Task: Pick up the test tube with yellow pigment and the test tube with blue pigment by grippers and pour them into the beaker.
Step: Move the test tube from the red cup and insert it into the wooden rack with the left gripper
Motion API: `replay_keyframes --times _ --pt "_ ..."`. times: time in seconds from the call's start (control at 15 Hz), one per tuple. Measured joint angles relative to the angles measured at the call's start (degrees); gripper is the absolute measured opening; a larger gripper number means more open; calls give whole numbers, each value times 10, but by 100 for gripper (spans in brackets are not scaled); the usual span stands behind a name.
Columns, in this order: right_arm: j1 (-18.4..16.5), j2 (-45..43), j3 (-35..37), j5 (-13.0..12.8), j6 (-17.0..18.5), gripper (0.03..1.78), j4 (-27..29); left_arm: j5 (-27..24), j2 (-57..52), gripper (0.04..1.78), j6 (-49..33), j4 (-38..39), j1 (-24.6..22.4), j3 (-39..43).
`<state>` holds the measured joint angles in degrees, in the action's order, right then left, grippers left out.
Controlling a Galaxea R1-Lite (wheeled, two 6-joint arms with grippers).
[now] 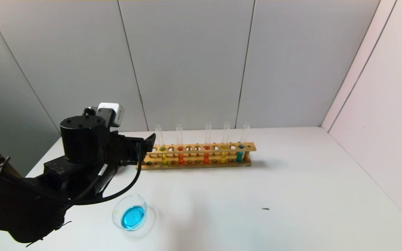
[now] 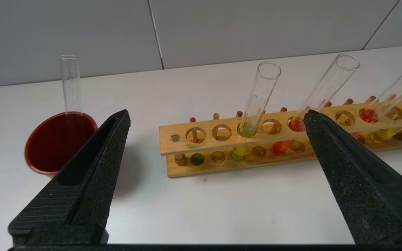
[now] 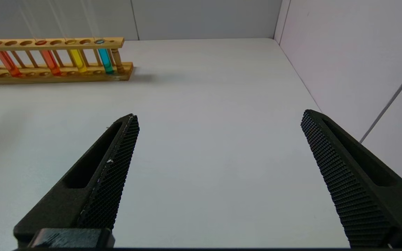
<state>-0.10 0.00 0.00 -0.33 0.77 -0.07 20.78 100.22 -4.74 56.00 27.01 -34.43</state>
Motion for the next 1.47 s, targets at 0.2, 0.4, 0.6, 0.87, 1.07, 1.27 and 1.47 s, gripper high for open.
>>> replay_keyframes --times 0.2,0.4,0.6,0.87,1.07,1.27,1.47 --pt "0 0 0 0 0 170 0 0 58 175 0 24 0 -28" --pt "0 0 0 0 0 170 0 0 100 175 0 27 1 -58" --pt "0 0 0 0 0 170 0 2 132 175 0 27 1 -85" --pt "0 0 0 0 0 170 0 7 175 175 2 25 0 -133" --pt "0 0 0 0 0 170 0 8 200 175 3 25 0 -159" --pt "0 0 0 0 0 170 0 8 219 175 3 26 -1 -178" --pt "0 0 0 0 0 170 0 16 226 166 3 27 0 -185"
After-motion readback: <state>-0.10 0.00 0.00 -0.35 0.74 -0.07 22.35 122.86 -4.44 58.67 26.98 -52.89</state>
